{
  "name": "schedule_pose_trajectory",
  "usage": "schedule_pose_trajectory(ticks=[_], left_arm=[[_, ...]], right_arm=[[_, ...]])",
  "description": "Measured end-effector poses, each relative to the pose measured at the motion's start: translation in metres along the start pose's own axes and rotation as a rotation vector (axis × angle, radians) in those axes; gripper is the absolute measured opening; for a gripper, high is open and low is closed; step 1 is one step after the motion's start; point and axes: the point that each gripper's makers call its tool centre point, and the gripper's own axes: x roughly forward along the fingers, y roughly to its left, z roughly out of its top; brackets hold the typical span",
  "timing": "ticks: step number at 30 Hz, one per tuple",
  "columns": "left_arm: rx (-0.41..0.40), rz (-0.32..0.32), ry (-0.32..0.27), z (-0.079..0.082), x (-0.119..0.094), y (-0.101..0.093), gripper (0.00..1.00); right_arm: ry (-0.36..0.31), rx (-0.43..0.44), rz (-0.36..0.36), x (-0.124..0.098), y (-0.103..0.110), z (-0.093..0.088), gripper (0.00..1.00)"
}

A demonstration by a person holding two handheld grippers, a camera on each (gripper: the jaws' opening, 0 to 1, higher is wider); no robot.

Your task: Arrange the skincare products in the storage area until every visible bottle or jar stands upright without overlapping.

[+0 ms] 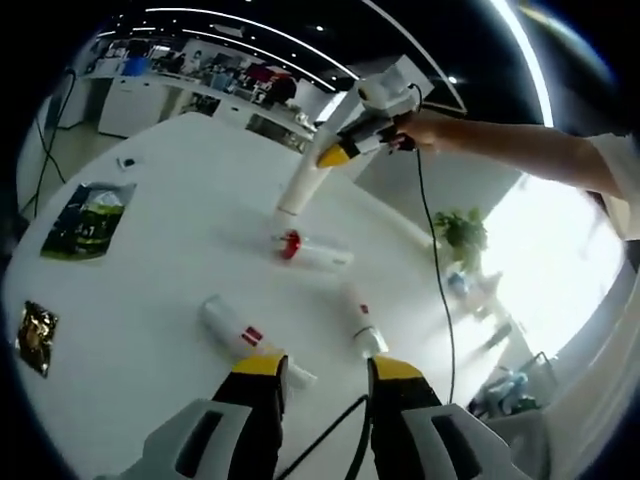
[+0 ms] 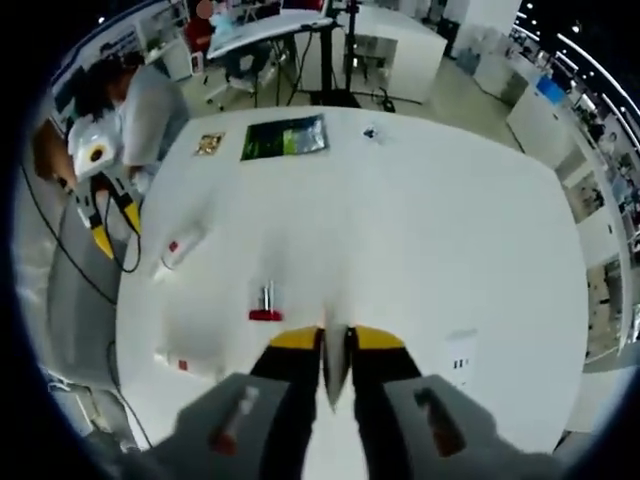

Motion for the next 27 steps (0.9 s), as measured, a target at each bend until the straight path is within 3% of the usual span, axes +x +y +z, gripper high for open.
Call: schedule_pose_trajectory(ticks=[3, 7, 11, 14, 15, 16, 19, 23, 27], left_arm=[[0.027, -0.010, 0.010, 0.001, 0.002, -0.004, 0.33], [0.024, -0.012, 0.004, 0.002, 0.002, -0.004, 0.33], [0.034, -0.007, 0.014, -0.002, 0.002, -0.003, 0.33], [0.042, -0.004, 0.030, -0.007, 0.001, -0.002, 0.34], [0.045, -0.002, 0.032, -0.007, 0.000, -0.001, 0.34], [0.046, 0.001, 0.033, -0.007, -0.001, 0.001, 0.34], [0.045, 0.005, 0.030, -0.007, -0.002, 0.002, 0.35], [0.050, 0.004, 0.034, -0.007, -0.002, 0.002, 0.35], [0.059, -0.005, 0.036, -0.009, 0.000, -0.002, 0.35]], right_arm=[[0.024, -0.016, -0.009, 0.001, -0.003, -0.003, 0.13], [0.009, 0.002, -0.004, 0.001, -0.002, 0.002, 0.22], [-0.002, -0.004, -0.011, 0.000, -0.001, 0.006, 0.24], [-0.030, 0.013, -0.023, -0.005, -0.004, 0.009, 0.34], [-0.049, 0.028, -0.024, -0.007, -0.005, 0.010, 0.38], [-0.115, 0.114, -0.027, -0.013, -0.006, 0.016, 0.41], [-0.213, 0.140, -0.068, -0.032, -0.014, 0.022, 0.44], [-0.273, 0.136, -0.142, -0.058, -0.016, 0.020, 0.54], [-0.316, 0.198, -0.154, -0.072, -0.011, 0.009, 0.59]])
